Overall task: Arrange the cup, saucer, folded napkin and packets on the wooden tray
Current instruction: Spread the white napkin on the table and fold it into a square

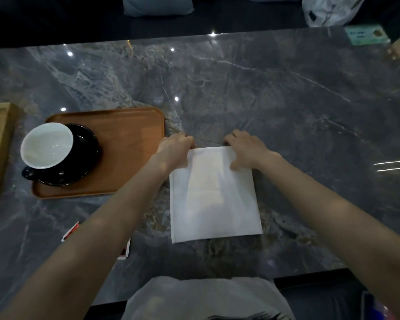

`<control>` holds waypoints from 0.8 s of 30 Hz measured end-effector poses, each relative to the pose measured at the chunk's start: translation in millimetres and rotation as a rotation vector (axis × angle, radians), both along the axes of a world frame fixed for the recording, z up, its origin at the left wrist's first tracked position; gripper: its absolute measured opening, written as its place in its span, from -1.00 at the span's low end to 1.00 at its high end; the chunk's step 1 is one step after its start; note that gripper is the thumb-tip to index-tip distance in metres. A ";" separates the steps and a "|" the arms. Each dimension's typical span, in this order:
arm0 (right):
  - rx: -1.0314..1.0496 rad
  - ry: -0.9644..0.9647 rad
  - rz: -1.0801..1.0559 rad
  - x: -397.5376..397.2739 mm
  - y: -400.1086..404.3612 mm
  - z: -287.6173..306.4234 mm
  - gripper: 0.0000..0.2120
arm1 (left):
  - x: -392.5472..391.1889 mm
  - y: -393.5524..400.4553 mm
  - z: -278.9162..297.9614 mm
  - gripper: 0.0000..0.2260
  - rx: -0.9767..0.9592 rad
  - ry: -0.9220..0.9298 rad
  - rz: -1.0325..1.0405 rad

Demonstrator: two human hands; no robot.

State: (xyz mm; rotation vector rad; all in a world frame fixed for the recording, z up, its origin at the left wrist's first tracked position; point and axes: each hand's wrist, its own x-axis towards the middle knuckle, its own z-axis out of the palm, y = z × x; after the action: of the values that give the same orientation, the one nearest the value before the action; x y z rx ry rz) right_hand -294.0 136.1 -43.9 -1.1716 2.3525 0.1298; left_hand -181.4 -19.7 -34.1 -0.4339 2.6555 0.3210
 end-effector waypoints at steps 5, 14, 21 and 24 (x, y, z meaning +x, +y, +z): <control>0.086 -0.077 0.002 -8.4 -12.7 3.1 -0.36 | -28.7 -4.3 12.3 -0.47 -0.006 -0.353 0.013; 0.204 0.022 0.091 -12.7 -22.6 5.6 -0.44 | -36.6 -5.0 13.0 -0.49 -0.018 -0.391 0.031; 0.198 -0.069 0.039 -5.6 -14.3 11.8 -0.65 | -22.7 0.7 6.8 -0.52 -0.108 -0.315 -0.013; 0.121 -0.067 0.020 0.1 -2.8 12.3 -0.73 | -5.9 3.6 4.3 -0.62 -0.112 -0.225 -0.043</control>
State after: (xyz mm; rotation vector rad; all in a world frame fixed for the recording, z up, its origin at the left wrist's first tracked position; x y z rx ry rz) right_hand -293.9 133.3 -31.6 -1.1240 2.2421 0.2322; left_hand -187.3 -16.2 -29.8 -0.4203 2.4657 0.1030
